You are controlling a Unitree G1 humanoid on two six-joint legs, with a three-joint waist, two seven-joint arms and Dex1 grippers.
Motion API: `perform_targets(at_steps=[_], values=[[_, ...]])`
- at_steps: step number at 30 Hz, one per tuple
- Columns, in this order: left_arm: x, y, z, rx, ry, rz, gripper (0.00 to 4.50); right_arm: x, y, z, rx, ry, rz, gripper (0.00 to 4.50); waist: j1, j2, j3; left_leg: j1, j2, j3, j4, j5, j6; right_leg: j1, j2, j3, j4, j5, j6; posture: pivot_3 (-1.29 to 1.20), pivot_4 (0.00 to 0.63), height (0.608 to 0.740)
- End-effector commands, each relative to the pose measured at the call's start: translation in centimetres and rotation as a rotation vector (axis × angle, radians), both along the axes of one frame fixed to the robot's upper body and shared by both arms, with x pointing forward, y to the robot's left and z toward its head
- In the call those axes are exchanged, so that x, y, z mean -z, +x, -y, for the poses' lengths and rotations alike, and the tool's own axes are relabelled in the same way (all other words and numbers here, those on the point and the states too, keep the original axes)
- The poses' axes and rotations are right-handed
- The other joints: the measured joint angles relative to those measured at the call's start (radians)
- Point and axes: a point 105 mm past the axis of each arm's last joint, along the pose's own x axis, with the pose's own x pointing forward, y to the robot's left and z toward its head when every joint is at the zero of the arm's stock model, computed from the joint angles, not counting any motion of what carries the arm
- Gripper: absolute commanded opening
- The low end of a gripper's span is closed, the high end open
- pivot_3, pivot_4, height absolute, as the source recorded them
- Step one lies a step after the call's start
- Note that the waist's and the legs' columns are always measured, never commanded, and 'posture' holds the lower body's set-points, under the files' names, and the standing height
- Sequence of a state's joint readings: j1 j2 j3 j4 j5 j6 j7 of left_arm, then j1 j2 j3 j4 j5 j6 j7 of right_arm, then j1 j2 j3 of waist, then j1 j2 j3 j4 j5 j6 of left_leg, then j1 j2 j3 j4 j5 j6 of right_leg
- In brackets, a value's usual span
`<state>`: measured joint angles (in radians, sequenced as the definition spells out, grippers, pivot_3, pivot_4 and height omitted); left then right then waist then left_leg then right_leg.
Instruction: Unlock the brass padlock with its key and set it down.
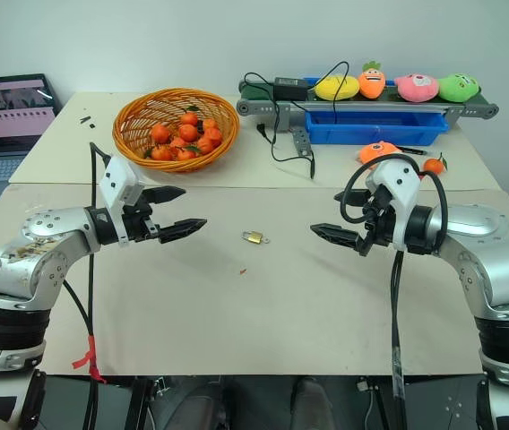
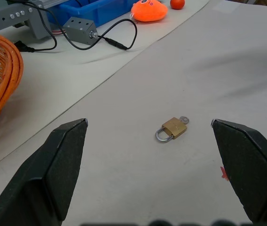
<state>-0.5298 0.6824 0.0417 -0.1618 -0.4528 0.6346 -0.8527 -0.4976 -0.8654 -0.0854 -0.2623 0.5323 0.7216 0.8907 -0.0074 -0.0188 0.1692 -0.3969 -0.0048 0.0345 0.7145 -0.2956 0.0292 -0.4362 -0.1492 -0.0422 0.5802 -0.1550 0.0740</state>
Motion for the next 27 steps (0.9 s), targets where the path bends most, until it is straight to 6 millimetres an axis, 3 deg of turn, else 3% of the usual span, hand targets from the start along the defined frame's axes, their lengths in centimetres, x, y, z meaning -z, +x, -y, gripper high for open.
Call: perform_targets(at_steps=[1,6,11,15,18,21,27], values=[[-2.0,-0.4,0.1,0.019,-0.021,0.057,4.50,-1.1,-0.1,-0.1,-0.013,-0.016,0.063,4.49,0.000,0.000,0.000,0.000,0.000,0.000,0.000,0.000,0.000,0.000,0.000,0.000,0.000,0.000,0.000,0.00,0.150,0.740],[-3.3,-0.4,-1.3,0.030,-0.107,0.040,4.50,-1.1,-0.2,0.0,-0.019,-0.038,0.056,4.49,-0.002,0.000,0.000,0.000,0.000,0.000,0.000,0.000,0.000,0.000,0.000,0.000,0.000,0.000,0.000,0.00,0.150,0.740],[0.0,0.3,-1.0,0.028,0.015,0.043,4.50,-1.4,-0.4,0.0,-0.016,-0.039,0.061,4.49,-0.003,0.000,0.000,0.001,0.000,0.000,0.000,0.000,0.000,0.001,0.000,0.000,0.000,0.000,0.000,0.00,0.150,0.740],[1.8,1.3,1.4,0.131,0.044,0.025,4.50,-1.3,-0.7,0.5,0.013,-0.041,0.065,4.49,0.010,0.000,0.000,0.001,0.000,0.001,0.000,0.000,0.000,0.001,0.000,0.000,0.000,0.000,0.000,0.00,0.150,0.740],[2.1,2.5,3.0,0.186,0.056,0.039,4.50,-1.3,-1.0,0.8,0.038,-0.039,0.070,4.49,0.020,0.000,0.000,0.000,-0.001,0.001,0.001,0.000,0.000,0.001,0.000,-0.001,0.000,0.000,0.000,0.00,0.150,0.740],[2.1,4.1,5.8,0.288,0.081,0.054,4.50,-1.2,-1.8,1.4,0.084,-0.035,0.076,4.49,0.029,-0.001,0.000,0.000,-0.001,0.001,0.001,0.000,0.001,0.001,0.000,-0.001,-0.001,0.000,0.000,0.00,0.150,0.740],[2.9,5.6,9.4,0.441,0.181,0.063,4.50,-1.2,-3.3,2.4,0.169,-0.028,0.089,4.49,0.021,-0.001,-0.001,-0.001,-0.002,0.001,0.003,-0.002,0.003,0.003,0.000,0.000,-0.002,0.000,0.000,0.00,0.150,0.740]])
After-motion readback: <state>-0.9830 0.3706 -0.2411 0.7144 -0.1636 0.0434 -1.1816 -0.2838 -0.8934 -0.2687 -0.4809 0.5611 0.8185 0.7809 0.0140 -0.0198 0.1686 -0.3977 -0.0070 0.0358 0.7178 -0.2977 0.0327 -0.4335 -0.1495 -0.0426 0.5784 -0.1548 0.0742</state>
